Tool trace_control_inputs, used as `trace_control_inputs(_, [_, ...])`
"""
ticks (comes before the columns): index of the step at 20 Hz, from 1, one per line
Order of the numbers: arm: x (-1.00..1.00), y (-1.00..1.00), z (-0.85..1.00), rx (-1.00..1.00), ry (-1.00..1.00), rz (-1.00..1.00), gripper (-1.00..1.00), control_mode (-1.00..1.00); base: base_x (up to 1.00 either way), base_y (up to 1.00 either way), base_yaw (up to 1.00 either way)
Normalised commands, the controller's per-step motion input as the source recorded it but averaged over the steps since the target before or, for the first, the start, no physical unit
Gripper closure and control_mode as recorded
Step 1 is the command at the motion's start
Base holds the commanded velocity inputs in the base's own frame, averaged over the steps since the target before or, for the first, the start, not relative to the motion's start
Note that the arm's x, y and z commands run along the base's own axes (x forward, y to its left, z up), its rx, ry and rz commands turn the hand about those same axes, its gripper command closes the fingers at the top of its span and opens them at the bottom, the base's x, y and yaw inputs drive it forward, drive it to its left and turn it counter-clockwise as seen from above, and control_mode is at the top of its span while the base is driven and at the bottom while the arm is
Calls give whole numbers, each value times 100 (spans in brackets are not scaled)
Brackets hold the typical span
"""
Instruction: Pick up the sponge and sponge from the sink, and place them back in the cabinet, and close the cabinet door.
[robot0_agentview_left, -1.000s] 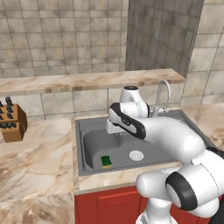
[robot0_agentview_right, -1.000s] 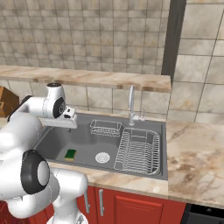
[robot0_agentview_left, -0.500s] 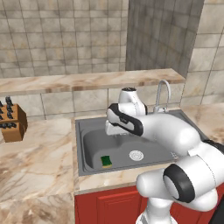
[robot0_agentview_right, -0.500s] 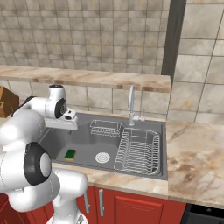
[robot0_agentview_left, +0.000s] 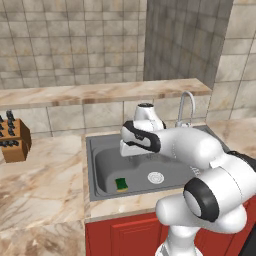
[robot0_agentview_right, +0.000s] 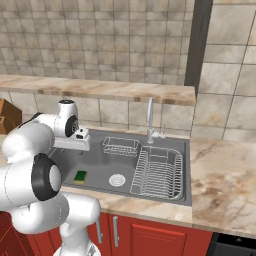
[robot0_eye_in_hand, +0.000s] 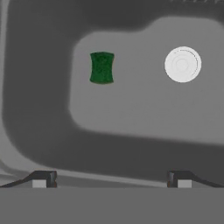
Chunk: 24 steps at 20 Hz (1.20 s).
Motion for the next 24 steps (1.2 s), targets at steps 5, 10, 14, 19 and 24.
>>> trace_control_inputs(5, [2,0,-11,0,4,0,-100,-100,0,0,0])
trace_control_inputs(10, [0,0,-10,0,4,0,-100,-100,0,0,0])
trace_control_inputs(14, [2,0,-12,0,4,0,-100,-100,0,0,0])
trace_control_inputs(19, [3,0,-15,0,2,0,-100,-100,0,0,0])
trace_control_inputs(24, [6,2,-18,0,0,0,-100,-100,0,0,0])
